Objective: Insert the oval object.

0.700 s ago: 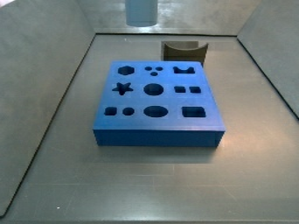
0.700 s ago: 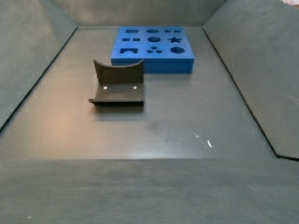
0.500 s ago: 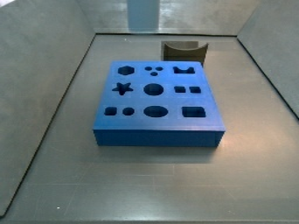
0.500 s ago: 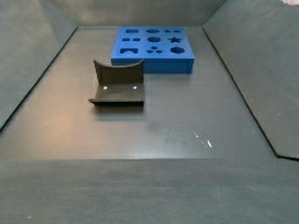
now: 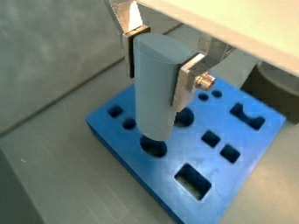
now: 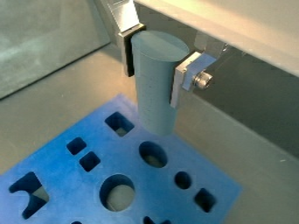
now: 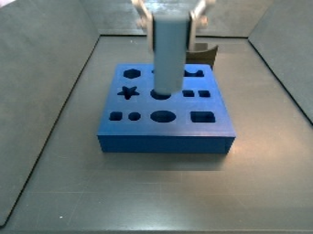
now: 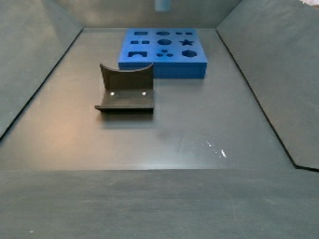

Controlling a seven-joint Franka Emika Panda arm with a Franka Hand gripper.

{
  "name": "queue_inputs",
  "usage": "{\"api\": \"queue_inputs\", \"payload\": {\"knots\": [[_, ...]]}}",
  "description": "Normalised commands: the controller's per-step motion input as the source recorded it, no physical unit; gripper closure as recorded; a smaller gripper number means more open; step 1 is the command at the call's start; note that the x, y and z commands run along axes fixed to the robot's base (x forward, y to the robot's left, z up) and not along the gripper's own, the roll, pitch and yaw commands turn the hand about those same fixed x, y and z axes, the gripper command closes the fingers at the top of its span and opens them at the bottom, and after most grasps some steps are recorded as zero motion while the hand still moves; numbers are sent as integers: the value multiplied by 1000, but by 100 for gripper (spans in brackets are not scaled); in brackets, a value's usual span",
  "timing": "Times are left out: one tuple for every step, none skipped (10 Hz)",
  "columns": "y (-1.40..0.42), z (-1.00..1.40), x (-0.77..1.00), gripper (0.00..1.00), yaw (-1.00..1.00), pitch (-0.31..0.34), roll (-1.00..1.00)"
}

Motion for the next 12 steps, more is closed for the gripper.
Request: {"api": "queue_inputs", "payload": {"knots": [[0,-749,246,100,23,0,296],[0,-711,43,100,60,0,327],[0,-517,-17,100,0,94,323],[54,-189,-131,100,-111,13,187],[0,-409,-131,100,-174,0,133],[0,-397,-146,100,-211,-14,3],[-40,-291,-20,100,-246,0,-9],[-111,-223,0,100,-289,0,-61],[-77,-260,0,100,-269,-9,-79],[-34,-231,-91,100,-229,-26,-104],[0,-363,-94,100,-100,-77,-76],[60,-349,-180,100,-69,-97,0]]}}
